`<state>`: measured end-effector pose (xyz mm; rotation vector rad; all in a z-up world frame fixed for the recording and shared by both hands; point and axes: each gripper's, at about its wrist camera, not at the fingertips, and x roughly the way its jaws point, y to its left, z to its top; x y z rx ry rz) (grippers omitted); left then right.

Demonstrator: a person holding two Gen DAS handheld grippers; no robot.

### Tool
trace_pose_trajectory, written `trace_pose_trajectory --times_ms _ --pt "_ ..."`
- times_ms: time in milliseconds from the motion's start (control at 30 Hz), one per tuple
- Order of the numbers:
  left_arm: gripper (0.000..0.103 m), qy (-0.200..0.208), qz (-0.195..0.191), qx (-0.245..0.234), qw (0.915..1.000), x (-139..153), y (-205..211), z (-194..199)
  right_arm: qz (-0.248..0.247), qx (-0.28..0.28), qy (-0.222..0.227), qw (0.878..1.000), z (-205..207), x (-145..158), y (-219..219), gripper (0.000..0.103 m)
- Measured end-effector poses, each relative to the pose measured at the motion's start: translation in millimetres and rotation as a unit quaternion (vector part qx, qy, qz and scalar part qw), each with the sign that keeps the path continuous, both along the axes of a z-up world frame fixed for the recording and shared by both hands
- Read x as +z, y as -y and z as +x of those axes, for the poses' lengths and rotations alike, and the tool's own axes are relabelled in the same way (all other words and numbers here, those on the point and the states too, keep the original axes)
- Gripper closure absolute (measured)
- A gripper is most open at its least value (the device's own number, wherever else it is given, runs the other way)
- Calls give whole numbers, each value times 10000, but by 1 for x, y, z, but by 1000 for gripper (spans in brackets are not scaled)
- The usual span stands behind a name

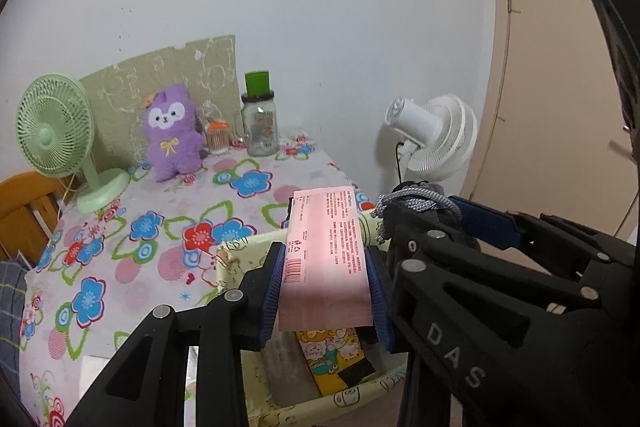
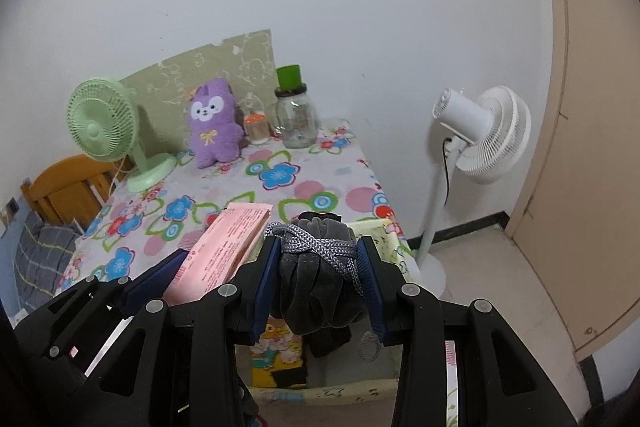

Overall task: Organize soft objects
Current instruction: 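Lift the pink pack and grey bundle and carry both over the box, then lower both items into the box and open both tools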

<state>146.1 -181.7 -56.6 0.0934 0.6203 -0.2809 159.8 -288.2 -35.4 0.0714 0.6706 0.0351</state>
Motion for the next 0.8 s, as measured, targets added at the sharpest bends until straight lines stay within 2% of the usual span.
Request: trace_pose_trajectory --times_ms 200,267,300,433,667,800 --pt "62 -257 97 68 9996 -16 5 18 48 11 -172 9998 17 -12 7 60" --pt "49 -294 189 48 9994 -19 7 21 65 38 -228 9997 22 -17 9 60" --pt "38 -289 229 85 9993 -20 7 22 78 56 -259 9996 25 -19 9 60" --pt "30 -313 303 121 9990 -23 8 28 94 140 -408 9990 36 -29 7 61" --pt "25 -426 402 218 9980 -30 6 39 153 236 -579 9979 48 -40 5 60" --pt "24 -489 405 197 9978 -34 5 43 64 313 -614 9976 52 -43 2 56"
